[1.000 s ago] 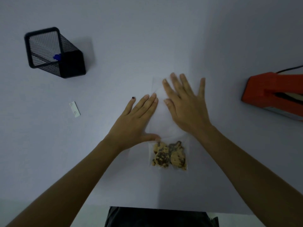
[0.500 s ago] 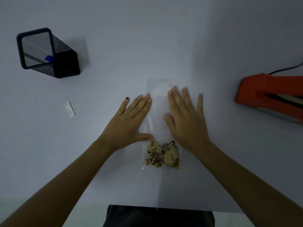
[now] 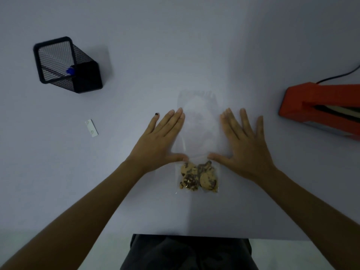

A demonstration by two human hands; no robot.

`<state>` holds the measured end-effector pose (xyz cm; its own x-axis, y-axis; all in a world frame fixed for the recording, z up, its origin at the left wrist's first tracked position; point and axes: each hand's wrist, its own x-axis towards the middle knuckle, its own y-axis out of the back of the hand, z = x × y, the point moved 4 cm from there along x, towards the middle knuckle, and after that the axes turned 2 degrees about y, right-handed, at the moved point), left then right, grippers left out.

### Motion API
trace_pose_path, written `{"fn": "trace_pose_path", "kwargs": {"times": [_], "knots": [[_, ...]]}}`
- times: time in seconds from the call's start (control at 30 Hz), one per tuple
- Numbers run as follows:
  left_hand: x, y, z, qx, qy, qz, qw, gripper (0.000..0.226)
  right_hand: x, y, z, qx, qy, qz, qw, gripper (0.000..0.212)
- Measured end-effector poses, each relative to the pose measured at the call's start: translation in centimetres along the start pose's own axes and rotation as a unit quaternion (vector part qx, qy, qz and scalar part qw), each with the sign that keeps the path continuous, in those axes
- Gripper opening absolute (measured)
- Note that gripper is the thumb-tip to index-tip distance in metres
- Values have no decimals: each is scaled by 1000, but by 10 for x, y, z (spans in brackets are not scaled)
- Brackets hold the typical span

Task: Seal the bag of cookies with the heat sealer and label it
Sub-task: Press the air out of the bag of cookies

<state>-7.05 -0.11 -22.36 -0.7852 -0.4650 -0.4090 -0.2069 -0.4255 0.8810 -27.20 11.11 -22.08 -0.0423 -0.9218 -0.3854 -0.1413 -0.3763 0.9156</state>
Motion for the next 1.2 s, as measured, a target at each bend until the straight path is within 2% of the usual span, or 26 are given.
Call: {"fn": "trace_pose_path", "kwargs": {"times": [0.27, 0.37, 0.47, 0.6, 0.77, 0.9, 1.07, 1.2], "knots": [[-1, -3, -3, 3, -9, 8, 1000, 108, -4, -4, -4, 2, -7, -11, 1000, 94], [-2, -2, -2, 1, -11, 31, 999, 96, -5, -6, -2, -3, -5, -20, 1000, 91], [1, 4, 6, -31, -23, 91, 995, 80, -3, -7, -2, -2, -10, -16, 1000, 91], [20, 14, 16, 18, -70, 115, 991, 73, -4, -8, -1, -7, -10, -14, 1000, 93], [22, 13, -4, 35, -9, 86, 996, 69, -5, -6, -3, -16, -13, -13, 1000, 92], [15, 5, -13, 62, -8, 61, 996, 73, -7, -7, -2, -10, -22, -17, 1000, 92], [10, 13, -5, 31, 22, 94, 995, 75, -7, -7, -3, -3, -22, -15, 1000, 92], [21, 7, 36, 60, -123, 91, 986, 70, -7, -7, -3, -7, -19, -11, 1000, 93]]}}
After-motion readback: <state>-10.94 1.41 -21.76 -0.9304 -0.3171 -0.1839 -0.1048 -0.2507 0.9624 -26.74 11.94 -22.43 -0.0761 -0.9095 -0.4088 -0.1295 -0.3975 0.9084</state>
